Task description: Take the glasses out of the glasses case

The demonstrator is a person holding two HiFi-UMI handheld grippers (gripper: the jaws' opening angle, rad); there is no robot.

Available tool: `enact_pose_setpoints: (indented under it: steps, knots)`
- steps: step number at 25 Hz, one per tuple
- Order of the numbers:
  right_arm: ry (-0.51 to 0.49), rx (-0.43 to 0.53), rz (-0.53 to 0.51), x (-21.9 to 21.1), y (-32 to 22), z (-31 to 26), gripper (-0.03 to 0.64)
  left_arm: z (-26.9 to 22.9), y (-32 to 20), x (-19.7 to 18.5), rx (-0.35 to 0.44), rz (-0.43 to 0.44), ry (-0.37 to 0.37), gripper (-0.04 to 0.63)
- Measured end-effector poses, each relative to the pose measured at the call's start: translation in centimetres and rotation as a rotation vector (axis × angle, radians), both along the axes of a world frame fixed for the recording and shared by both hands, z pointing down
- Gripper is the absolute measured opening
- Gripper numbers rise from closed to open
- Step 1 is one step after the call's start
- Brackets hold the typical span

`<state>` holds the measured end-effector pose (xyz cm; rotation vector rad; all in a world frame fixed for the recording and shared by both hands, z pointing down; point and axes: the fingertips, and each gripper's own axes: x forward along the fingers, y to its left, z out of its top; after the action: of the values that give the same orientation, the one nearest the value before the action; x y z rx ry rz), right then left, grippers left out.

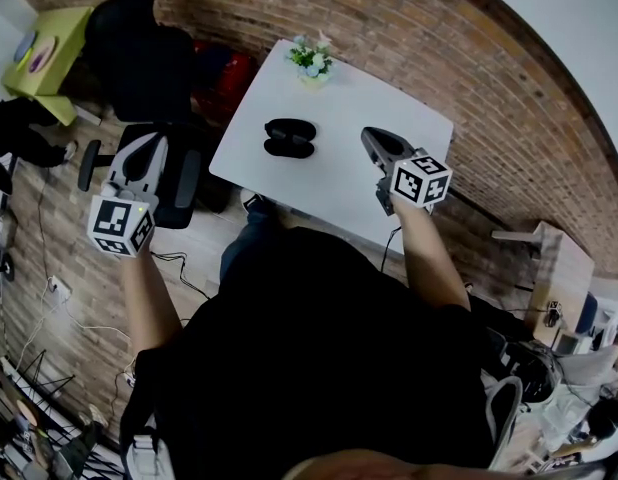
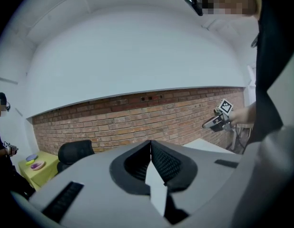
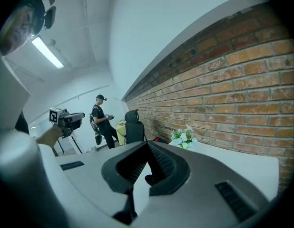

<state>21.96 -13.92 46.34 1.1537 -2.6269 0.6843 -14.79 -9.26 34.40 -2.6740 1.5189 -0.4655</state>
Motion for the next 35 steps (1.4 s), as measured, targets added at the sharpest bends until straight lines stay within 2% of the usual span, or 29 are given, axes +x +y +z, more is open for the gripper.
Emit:
enact_pose_setpoints:
  steps: [10, 23, 35]
  knots:
    - [0.000, -0.040, -0.008, -1.4, -2.1, 1.6, 0.015, 0.9, -2.3, -0.8, -0.025, 0.004, 0.033, 0.011]
    - [0.019, -0.111, -0.010, -3.1, -5.0, 5.3, 0.016, 2.9, -6.0, -3.7, -0.075, -0.003, 0.042, 0.012]
    - [-0.007, -0.129, -0.035, -5.2, -7.4, 7.8, 0.016, 6.1, -9.9, -2.9, -0.146, 0.070, 0.044, 0.011]
